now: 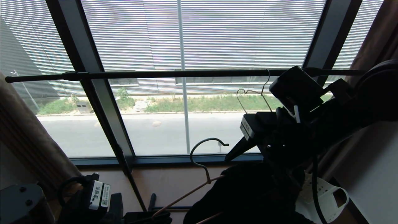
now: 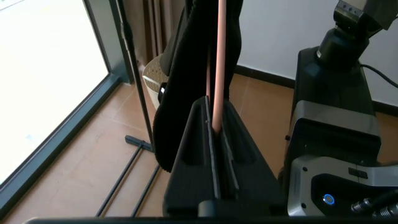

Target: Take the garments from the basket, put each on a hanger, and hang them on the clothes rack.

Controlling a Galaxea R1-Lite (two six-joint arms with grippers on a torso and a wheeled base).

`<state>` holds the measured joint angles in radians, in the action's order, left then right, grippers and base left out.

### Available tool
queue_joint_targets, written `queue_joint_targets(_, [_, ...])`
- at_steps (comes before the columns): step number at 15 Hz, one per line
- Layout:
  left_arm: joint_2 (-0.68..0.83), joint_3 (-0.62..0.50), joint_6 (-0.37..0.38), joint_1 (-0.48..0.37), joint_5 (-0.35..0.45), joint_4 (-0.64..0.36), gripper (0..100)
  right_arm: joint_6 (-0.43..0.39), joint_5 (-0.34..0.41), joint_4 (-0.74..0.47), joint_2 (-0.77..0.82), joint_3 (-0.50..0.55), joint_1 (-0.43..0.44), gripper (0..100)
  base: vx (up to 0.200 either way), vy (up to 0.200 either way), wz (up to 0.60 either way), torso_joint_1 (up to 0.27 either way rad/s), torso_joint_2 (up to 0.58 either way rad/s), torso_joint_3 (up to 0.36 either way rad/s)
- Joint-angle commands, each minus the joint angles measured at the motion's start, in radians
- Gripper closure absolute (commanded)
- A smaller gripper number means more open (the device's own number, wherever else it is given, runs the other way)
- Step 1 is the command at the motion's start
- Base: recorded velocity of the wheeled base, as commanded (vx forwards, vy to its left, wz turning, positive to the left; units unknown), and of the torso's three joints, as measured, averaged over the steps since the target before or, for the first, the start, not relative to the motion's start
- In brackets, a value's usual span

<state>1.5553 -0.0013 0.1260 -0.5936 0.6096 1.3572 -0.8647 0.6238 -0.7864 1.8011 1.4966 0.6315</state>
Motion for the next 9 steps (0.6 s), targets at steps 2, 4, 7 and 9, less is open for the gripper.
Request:
queue_joint_targets(2, [0.002,0.0,0.0,0.0,0.001,0.0,100,0.0,0.001,-0.002,0.007,-0.001,0.002,0,0.0,0.0,0.0,0.0,0.0,0.0])
queue_joint_targets(4, [0.002,-0.002,0.0,0.0,-0.001,0.0,100,0.0,0.001,-0.002,0.004,-0.004,0.002,100,0.0,0.0,0.0,0.0,0.0,0.0])
queue_joint_targets(7, [0.002,-0.002,-0.002,0.0,-0.001,0.0,100,0.0,-0.001,-0.004,0.007,-0.006,0.002,100,0.0,0.0,0.0,0.0,0.0,0.0])
queue_joint_targets(9, [0.002,-0.002,-0.002,0.0,-0.001,0.0,100,0.0,-0.001,-0.002,0.006,-0.004,0.002,100,0.0,0.0,0.0,0.0,0.0,0.0])
